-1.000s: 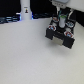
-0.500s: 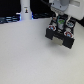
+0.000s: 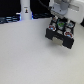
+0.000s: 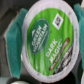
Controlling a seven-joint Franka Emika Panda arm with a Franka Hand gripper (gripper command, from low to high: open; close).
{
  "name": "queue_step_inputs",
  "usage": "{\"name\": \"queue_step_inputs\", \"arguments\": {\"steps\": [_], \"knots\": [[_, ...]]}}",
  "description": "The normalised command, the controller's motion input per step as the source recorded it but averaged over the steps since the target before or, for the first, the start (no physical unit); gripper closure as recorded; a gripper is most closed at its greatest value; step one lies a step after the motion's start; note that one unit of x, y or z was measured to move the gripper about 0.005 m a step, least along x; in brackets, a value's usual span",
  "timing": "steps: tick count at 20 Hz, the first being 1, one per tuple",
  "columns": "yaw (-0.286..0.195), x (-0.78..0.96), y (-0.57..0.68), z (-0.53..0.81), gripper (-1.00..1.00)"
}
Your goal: Open the kcup holder, insert the kcup into the holder, and close the kcup holder
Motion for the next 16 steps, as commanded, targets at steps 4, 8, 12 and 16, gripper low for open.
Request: {"name": "queue_step_inputs", "arguments": {"steps": [4,8,12,16], "knots": [[0.053,0.08,0.06,0.13,-1.00],[0.086,0.15,-0.01,0.37,-1.00],[0.089,0.14,-0.06,0.47,-1.00],[0.087,0.25,-0.21,0.55,-1.00]]}}
